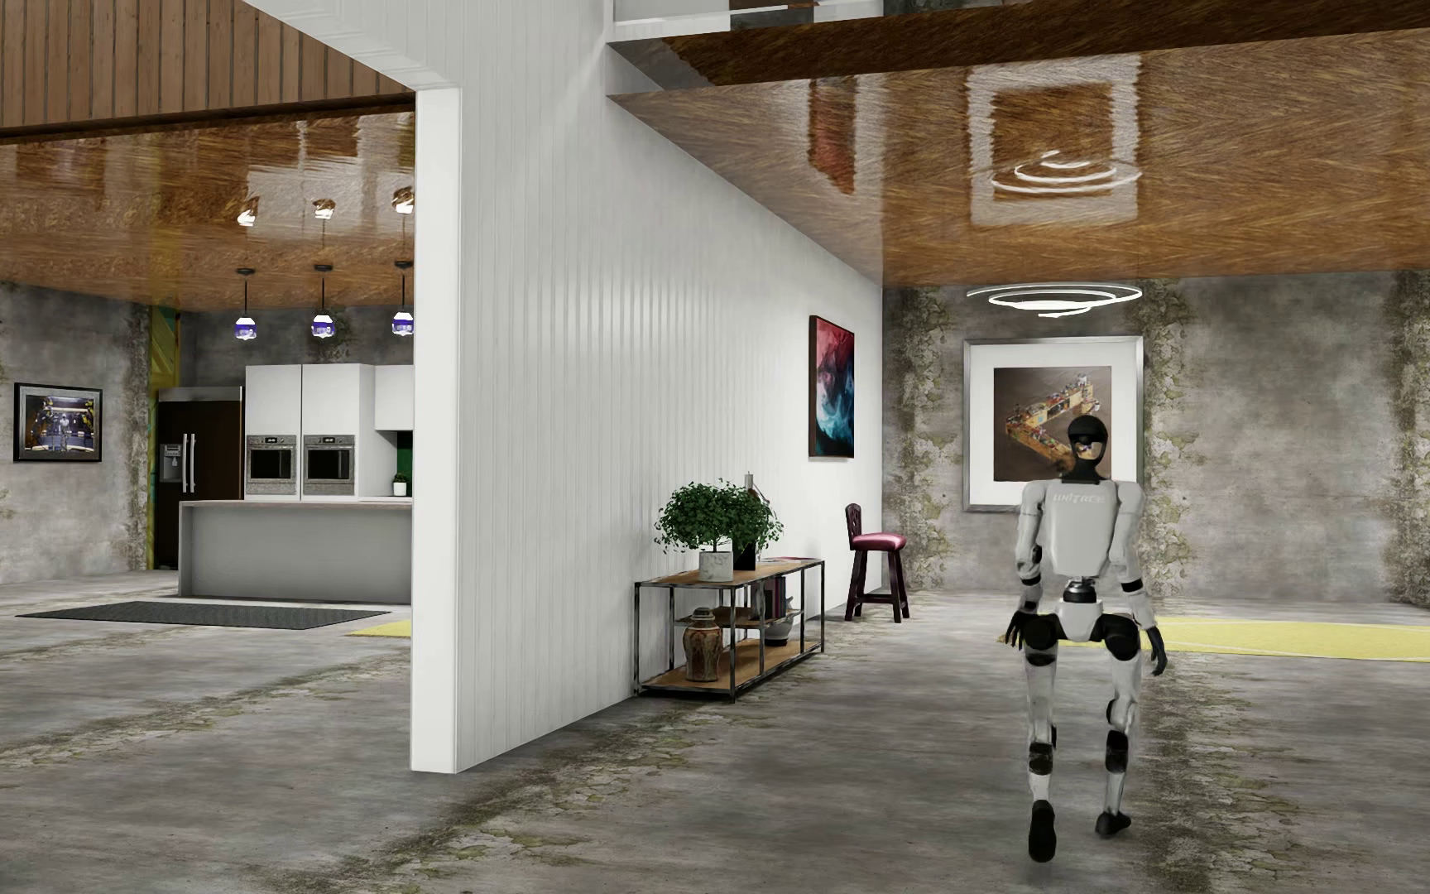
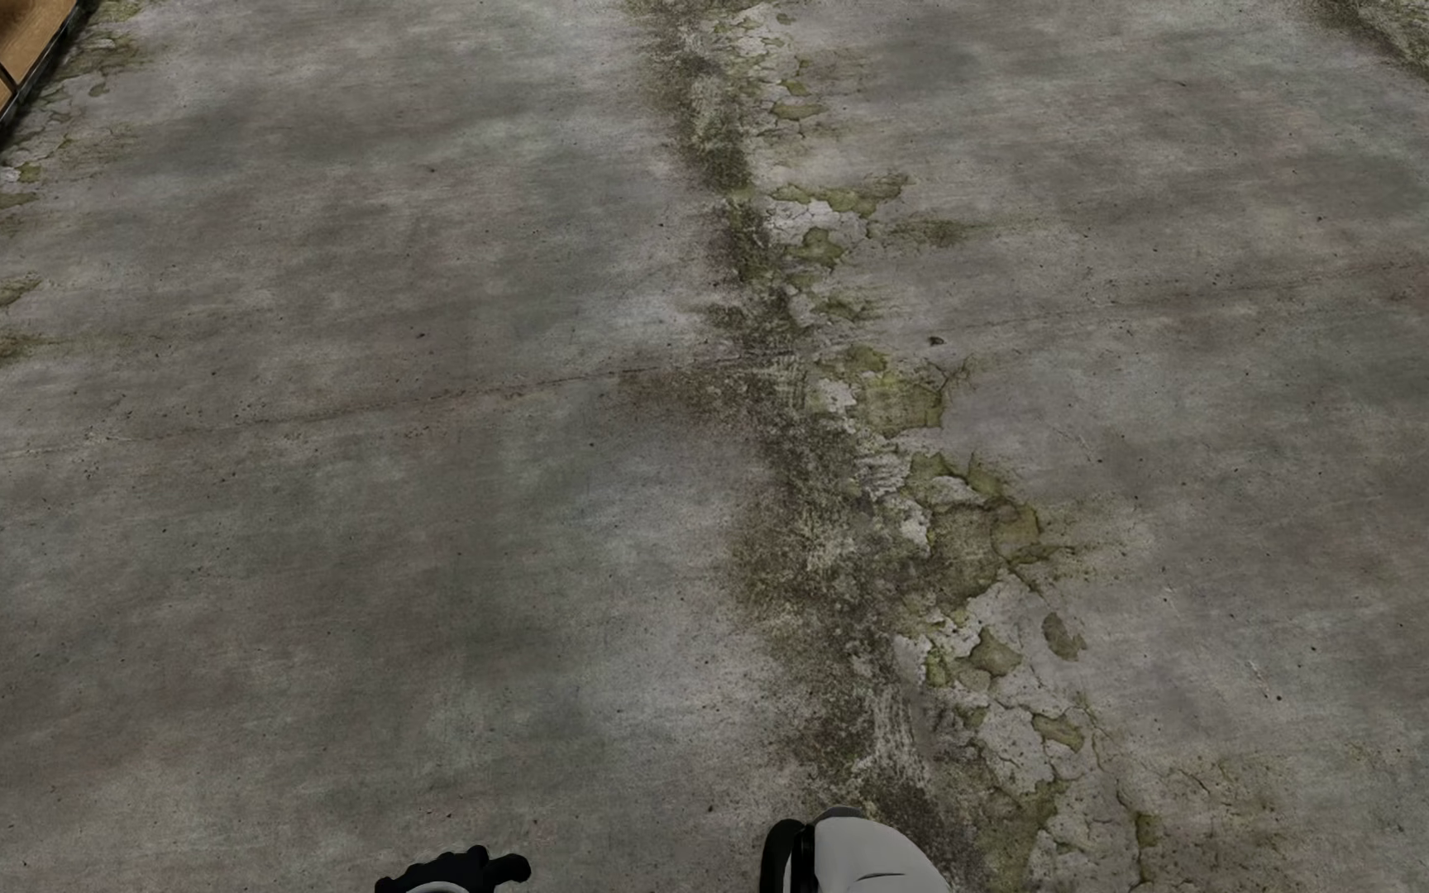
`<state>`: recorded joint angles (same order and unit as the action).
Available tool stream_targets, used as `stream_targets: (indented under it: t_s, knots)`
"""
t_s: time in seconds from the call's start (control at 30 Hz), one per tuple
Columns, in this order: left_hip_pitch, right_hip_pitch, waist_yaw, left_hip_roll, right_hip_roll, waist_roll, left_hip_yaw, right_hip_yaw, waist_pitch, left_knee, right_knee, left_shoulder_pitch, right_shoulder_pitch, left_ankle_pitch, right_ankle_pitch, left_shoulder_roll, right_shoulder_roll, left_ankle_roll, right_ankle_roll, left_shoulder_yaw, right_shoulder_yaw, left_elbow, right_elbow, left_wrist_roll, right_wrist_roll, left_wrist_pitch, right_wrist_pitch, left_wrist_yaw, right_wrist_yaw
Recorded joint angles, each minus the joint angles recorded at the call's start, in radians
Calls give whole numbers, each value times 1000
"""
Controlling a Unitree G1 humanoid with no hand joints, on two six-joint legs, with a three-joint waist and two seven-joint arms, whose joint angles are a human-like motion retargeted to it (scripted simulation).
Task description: Head to the stool
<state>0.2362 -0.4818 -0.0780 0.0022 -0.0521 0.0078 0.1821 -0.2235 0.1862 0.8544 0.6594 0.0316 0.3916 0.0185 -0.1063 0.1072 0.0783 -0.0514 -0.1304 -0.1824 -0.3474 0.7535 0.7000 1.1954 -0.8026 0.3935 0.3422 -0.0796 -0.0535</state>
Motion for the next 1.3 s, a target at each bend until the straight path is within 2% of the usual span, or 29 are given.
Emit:
stream_targets:
  t_s: [0.03,0.07,0.1,0.17,0.2,0.27,0.33,0.37,0.4,0.43,0.5,0.53,0.57,0.63,0.67,0.7,0.73,0.77,0.83,0.9,0.97,1.0,1.07,1.1,1.13,1.17,1.2,1.27,1.3]
  knots:
    - [-101,42,9,52,11,19,-20,-16,0,196,12,30,-23,106,-50,-3,-4,-29,8,5,-3,84,38,20,4,28,29,-66,1]
    - [-211,97,20,89,22,37,-52,-32,-1,350,-2,53,-57,81,-87,0,-21,-24,17,4,29,147,80,37,-25,24,50,-142,39]
    - [-321,157,35,105,30,52,-84,-41,-3,458,-28,80,-96,27,-116,25,-48,13,27,-50,86,189,118,106,-83,-29,53,-221,85]
    - [-511,281,74,140,50,67,-113,-41,-11,526,-103,158,-178,20,-155,71,-105,26,45,-86,198,159,148,209,-197,-150,-25,-258,138]
    - [-589,342,96,157,59,70,-113,-35,-15,486,-138,214,-221,24,-177,67,-125,45,54,-34,227,112,144,207,-217,-163,-67,-247,133]
    - [-721,451,137,161,72,71,-110,-28,-22,292,-194,297,-316,-7,-229,2,-147,65,73,141,257,15,108,103,-194,-136,-132,-177,105]
    - [-770,558,164,140,84,68,-81,-42,-25,-91,-248,333,-399,14,-282,-71,-175,96,95,287,269,-39,49,-32,-126,-115,-168,-93,77]
    - [-753,617,171,102,91,66,-68,-56,-27,-367,-294,331,-436,65,-294,-97,-190,58,105,324,274,-45,22,-64,-96,-104,-171,-64,59]
    - [-738,677,175,51,104,62,-74,-74,-28,-615,-341,319,-468,72,-304,-105,-204,35,114,333,283,-42,0,-55,-78,-86,-172,-64,38]
    - [-741,737,179,-4,114,58,-108,-91,-28,-752,-372,298,-491,17,-314,-97,-212,-26,122,316,281,-25,-17,-10,-60,-88,-169,-88,14]
    - [-772,824,180,-40,114,47,-21,-130,-27,-672,-367,227,-521,32,-319,-70,-222,85,153,277,276,39,-16,111,-27,-107,-140,-158,9]
    - [-785,861,187,-33,102,34,17,-128,-25,-570,-327,196,-533,87,-287,-59,-225,176,154,263,301,62,0,183,-34,-115,-119,-190,32]
    - [-775,873,196,-3,79,16,60,-100,-20,-468,-243,182,-545,152,-221,-59,-221,222,135,281,349,56,21,223,-62,-118,-105,-198,50]
    - [-753,798,202,21,-32,-29,126,-60,-9,-285,86,163,-548,42,1,-91,-217,246,136,357,447,29,53,225,-136,-95,-82,-141,106]
    - [-711,714,195,3,-102,-50,142,-37,-6,-256,298,136,-523,-19,119,-116,-212,243,166,391,457,32,35,196,-144,-72,-76,-94,128]
    - [-658,610,181,-25,-161,-69,148,-3,-2,-261,482,93,-483,-62,166,-128,-206,239,142,390,445,54,-1,188,-132,-57,-80,-66,124]
    - [-598,493,162,-52,-181,-84,144,46,1,-288,618,43,-430,-90,93,-125,-190,233,111,354,412,78,-47,215,-94,-52,-95,-60,97]
    - [-530,375,143,-78,-190,-93,133,94,3,-335,710,-9,-373,-106,66,-119,-178,226,108,300,380,89,-83,253,-58,-73,-108,-52,69]
    - [-401,161,102,-128,-186,-97,91,165,0,-442,743,-109,-263,-124,90,-105,-158,217,99,209,313,76,-128,285,16,-182,-120,-3,25]
    - [-291,18,61,-163,-174,-95,35,183,-8,-514,579,-206,-178,-159,82,-96,-148,209,78,161,259,8,-125,231,51,-274,-98,24,27]
    - [-185,-26,33,-195,-184,-98,-16,121,-14,-571,212,-293,-118,-211,100,-64,-146,203,76,92,232,-73,-77,196,49,-299,-65,55,35]
    - [-132,-11,26,-209,-147,-101,-30,115,-15,-589,-35,-327,-99,-242,125,-39,-147,201,80,62,234,-114,-35,178,31,-309,-45,56,41]
    - [-40,12,27,-232,-33,-104,-25,184,-11,-610,-455,-364,-86,-312,121,26,-156,195,195,25,261,-186,54,152,-23,-305,-14,33,100]
    - [8,-1,34,-243,3,-106,-6,147,-7,-616,-519,-361,-82,-346,101,59,-162,190,209,20,279,-213,88,140,-57,-301,-13,19,132]
    - [51,-12,40,-250,25,-107,18,67,-4,-618,-511,-348,-76,-367,97,87,-161,182,192,26,284,-227,104,125,-81,-281,-18,8,142]
    - [85,-22,37,-250,33,-104,31,-6,-2,-607,-445,-330,-64,-375,89,107,-150,173,137,26,270,-223,102,120,-89,-259,-18,12,136]
    - [112,-35,26,-247,31,-97,25,-23,-2,-583,-342,-314,-40,-366,63,101,-128,164,130,31,228,-195,75,105,-70,-231,-21,23,103]
    - [153,-22,-6,-216,17,-73,-7,-41,-10,-491,-220,-272,39,-251,148,52,-50,158,-64,47,127,-78,-5,55,1,-153,-18,45,21]
    - [138,-23,-18,-189,2,-55,-21,-60,-12,-389,-138,-240,68,-172,136,21,-17,139,-83,76,101,-5,-28,17,33,-106,-21,45,18]
